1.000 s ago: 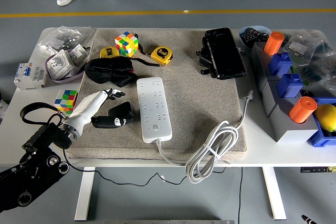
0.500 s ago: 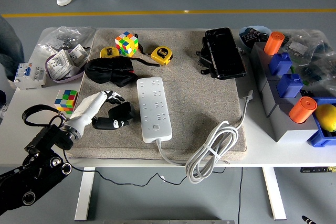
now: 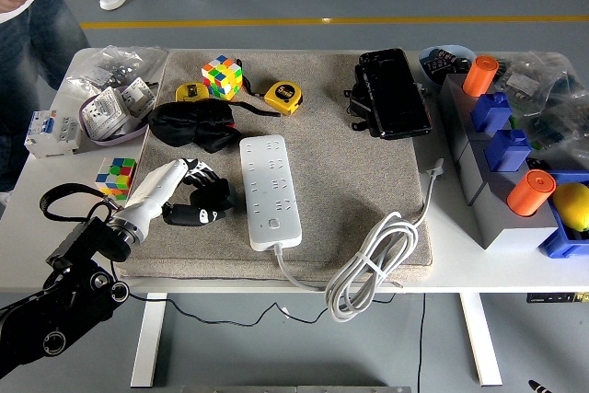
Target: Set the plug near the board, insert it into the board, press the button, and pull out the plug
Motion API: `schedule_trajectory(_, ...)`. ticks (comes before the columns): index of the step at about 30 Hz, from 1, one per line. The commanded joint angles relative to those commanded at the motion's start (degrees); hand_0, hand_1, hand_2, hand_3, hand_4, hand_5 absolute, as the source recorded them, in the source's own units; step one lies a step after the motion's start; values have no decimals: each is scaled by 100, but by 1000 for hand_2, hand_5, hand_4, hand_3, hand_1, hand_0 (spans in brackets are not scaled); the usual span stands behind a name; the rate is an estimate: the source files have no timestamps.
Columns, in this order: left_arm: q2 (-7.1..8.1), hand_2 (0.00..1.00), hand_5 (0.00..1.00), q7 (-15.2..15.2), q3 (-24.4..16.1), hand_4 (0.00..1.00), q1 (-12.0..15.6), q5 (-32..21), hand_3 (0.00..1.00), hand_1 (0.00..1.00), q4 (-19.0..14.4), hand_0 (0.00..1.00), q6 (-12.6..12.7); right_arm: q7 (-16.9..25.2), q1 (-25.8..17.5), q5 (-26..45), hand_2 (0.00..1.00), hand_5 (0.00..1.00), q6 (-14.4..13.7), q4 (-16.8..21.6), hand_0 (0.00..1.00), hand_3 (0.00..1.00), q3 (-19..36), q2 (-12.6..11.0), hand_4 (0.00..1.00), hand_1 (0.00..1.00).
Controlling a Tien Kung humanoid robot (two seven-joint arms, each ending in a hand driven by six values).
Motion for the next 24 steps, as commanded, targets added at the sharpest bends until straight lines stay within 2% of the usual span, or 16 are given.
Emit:
schedule_trajectory(2,-15,543,217,-10,18,914,-19,-35,563,547,29,537,3,-1,0,5,721,535,1,1,646,634,-5,1,920,711)
schedule_trajectory(7,-47,543,217,-30,46,914,-52,-117,563,547,65,537,29,-4,-3,12,721,535,0,-2,646,634,-13,-1,920,711)
schedule_trajectory(8,-52,529,236,-32,53,866,-59,-133,554,522,73,519,33,-4,-4,12,720,534,0,-2,644,634,-14,-2,919,711)
schedule_trajectory(13,-69,529,236,-78,96,866,-83,-219,554,522,108,519,74,-1,-5,3,720,534,-3,6,644,634,-4,0,919,711)
schedule_trajectory(14,-72,507,199,-92,103,836,-87,-238,542,469,113,459,86,-2,-5,7,721,535,-3,4,645,634,-10,1,918,711)
schedule_trajectory(18,-83,507,199,-112,132,836,-108,-297,542,469,135,459,106,-3,-2,9,721,535,1,1,645,634,-20,3,918,711)
schedule_trajectory(19,-85,492,91,-124,141,773,-111,-314,539,438,140,419,113,-3,-2,11,719,534,0,0,644,632,-17,5,918,711)
schedule_trajectory(24,-87,492,91,-127,169,773,-121,-298,539,438,143,419,120,-3,-1,5,719,534,-5,0,644,632,-3,2,918,711)
